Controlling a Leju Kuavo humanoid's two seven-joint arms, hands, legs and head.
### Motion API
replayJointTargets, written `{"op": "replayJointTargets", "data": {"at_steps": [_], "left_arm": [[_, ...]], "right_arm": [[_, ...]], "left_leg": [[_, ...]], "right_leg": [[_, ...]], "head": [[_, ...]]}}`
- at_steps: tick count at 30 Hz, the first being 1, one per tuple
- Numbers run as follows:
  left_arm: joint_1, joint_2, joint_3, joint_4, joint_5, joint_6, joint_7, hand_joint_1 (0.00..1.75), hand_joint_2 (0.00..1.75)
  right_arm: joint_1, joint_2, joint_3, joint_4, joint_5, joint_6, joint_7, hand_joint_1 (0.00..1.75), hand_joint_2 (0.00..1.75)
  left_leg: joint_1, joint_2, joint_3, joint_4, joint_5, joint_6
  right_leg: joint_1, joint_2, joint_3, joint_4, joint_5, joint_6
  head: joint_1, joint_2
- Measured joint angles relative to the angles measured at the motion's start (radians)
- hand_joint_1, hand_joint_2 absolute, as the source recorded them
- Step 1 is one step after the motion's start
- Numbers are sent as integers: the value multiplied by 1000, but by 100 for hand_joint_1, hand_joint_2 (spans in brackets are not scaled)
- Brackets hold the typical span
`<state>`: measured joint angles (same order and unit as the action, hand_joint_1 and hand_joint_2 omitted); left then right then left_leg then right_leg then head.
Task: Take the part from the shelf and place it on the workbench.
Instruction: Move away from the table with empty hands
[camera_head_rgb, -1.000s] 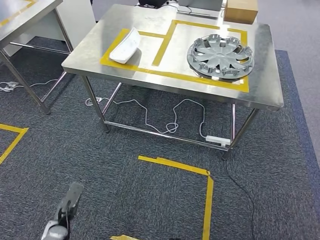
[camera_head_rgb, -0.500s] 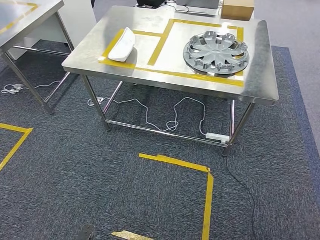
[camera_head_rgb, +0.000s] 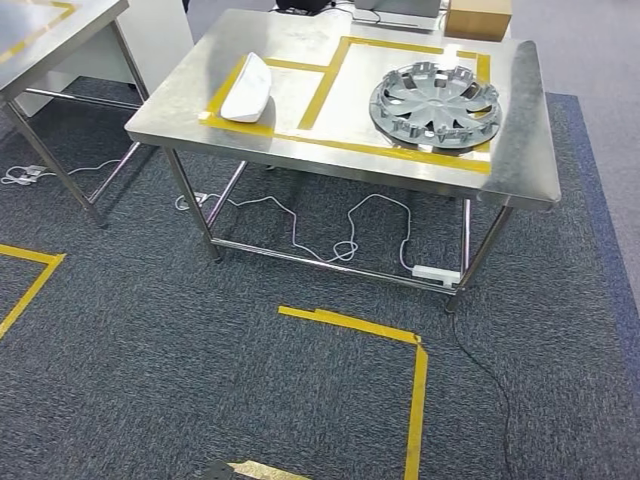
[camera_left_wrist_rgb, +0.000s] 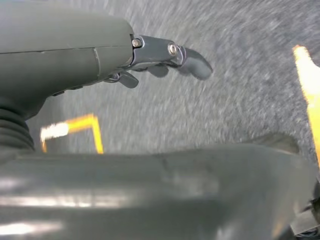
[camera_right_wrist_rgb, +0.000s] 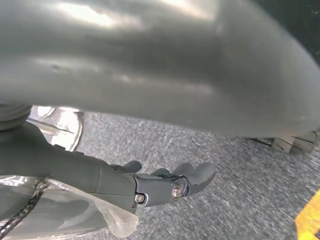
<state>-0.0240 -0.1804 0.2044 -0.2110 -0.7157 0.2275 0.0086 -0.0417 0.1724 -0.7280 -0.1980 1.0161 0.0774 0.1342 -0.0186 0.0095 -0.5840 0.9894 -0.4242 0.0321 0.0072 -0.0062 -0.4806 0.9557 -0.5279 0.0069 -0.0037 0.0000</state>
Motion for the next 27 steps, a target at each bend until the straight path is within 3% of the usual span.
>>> {"op": "replayJointTargets", "data": {"at_steps": [6,8,10,12,13,14,15,18,20,23,25,27], "left_arm": [[0,5,-65,0,-28,14,-8,0,0],[0,3,-70,1,-18,14,-8,0,0],[-2,0,-70,1,2,14,-8,0,0],[-2,-2,-66,1,28,14,-8,0,0],[-2,-3,-62,1,39,14,-8,0,0],[-2,-3,-58,1,48,14,-8,0,0],[-2,-3,-54,1,52,13,-8,0,0],[-4,-3,-46,1,55,10,-8,0,0],[-5,-2,-44,1,54,10,-9,0,0],[0,0,-41,2,45,15,1,0,0],[2,3,-39,3,43,17,12,0,0],[2,6,-37,3,42,17,19,0,0]], "right_arm": [[0,-5,1,0,11,0,-14,0,0],[0,-6,1,0,18,0,-15,0,0],[0,-7,3,0,29,0,-15,0,0],[-1,-7,6,0,40,1,-13,0,0],[0,-7,8,0,45,2,-13,0,0],[0,-7,9,0,49,2,-13,0,0],[0,-6,11,0,52,2,-14,0,0],[-3,-1,16,1,59,2,-17,0,0],[-5,4,21,2,61,2,-18,0,0],[-6,10,26,3,63,1,-28,0,0],[-7,17,27,4,64,0,-36,0,0],[-7,22,28,4,65,-1,-38,0,0]], "left_leg": [[-4,-2,-4,6,-4,10],[1,-6,-2,-6,4,17],[8,-13,-2,-17,12,24],[8,-21,-9,-16,16,25],[8,-26,-13,-15,17,24],[8,-33,-16,-14,19,21],[10,-41,-19,-11,21,18],[14,-71,-32,6,25,4],[12,-85,-40,12,30,-9],[15,-95,-48,17,34,-25],[16,-65,-74,75,-14,-33],[17,-31,-123,210,-99,-40]], "right_leg": [[-4,-3,4,-1,1,10],[-4,-5,5,9,-11,16],[-5,-1,-27,82,-63,25],[-10,3,-90,215,-133,32],[-13,3,-116,268,-151,35],[-16,4,-125,288,-149,38],[-19,5,-115,266,-127,40],[-30,43,-19,71,-37,44],[-28,60,3,21,-25,34],[-23,32,-3,23,-13,8],[-25,10,-7,22,-4,-8],[-21,-15,-10,23,0,-14]], "head": [[0,0],[0,0],[4,0],[7,0],[7,0],[7,0],[6,0],[7,0],[7,0],[6,0],[2,0],[-4,0]]}}
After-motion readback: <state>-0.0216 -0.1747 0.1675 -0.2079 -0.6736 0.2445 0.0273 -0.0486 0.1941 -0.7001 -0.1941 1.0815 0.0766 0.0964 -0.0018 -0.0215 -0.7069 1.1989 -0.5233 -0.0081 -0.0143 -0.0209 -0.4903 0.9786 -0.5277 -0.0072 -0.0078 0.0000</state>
